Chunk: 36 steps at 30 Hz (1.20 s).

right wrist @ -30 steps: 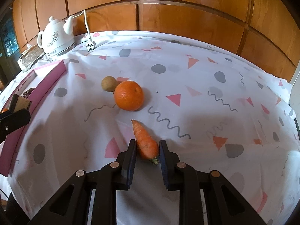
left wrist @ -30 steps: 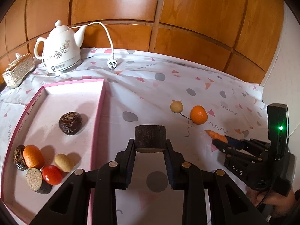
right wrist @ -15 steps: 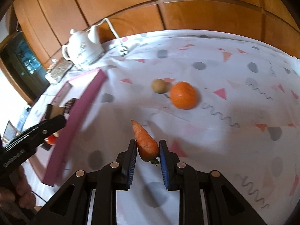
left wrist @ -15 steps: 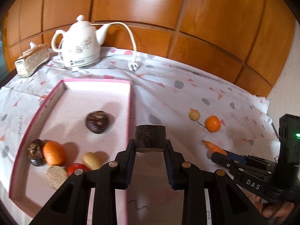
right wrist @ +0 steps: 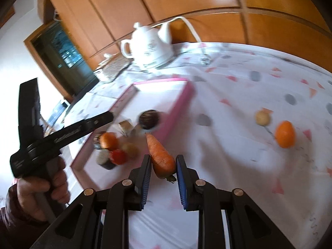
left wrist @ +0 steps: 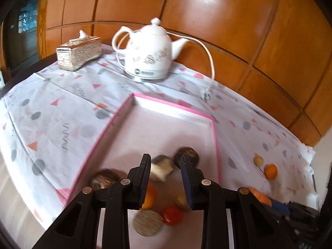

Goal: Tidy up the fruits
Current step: 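Carry the slice and carrot into the tray and open both tools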

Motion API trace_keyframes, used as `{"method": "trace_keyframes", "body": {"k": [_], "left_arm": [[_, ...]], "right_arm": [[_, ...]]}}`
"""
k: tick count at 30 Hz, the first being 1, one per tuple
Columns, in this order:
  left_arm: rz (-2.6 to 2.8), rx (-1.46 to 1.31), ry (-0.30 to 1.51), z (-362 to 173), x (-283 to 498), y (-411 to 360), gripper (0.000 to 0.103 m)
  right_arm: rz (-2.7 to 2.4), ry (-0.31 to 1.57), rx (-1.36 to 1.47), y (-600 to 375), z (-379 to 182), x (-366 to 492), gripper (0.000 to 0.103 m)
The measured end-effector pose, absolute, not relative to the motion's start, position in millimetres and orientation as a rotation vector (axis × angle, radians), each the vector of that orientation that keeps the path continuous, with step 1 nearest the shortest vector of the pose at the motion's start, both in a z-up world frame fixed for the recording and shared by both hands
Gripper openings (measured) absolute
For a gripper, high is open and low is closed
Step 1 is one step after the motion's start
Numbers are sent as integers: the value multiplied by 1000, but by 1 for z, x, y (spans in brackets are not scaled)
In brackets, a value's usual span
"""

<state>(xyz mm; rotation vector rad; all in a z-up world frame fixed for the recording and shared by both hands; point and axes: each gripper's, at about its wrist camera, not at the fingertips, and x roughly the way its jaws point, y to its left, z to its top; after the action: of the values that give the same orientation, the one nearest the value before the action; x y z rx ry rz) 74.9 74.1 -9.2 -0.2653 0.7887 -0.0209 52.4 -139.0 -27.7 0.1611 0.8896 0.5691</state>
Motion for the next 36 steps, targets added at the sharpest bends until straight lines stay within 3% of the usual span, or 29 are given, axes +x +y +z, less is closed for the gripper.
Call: {"method": "trace_keyframes", "body": {"k": [15,36], "left_arm": [[94,-269,795,-16,69,98,33],[62,-188,783,-12,52,67,40]], "right_arm": [[621,919,164,-71,-33,68,29],[494,874,140,-98,-38,52,29]]}}
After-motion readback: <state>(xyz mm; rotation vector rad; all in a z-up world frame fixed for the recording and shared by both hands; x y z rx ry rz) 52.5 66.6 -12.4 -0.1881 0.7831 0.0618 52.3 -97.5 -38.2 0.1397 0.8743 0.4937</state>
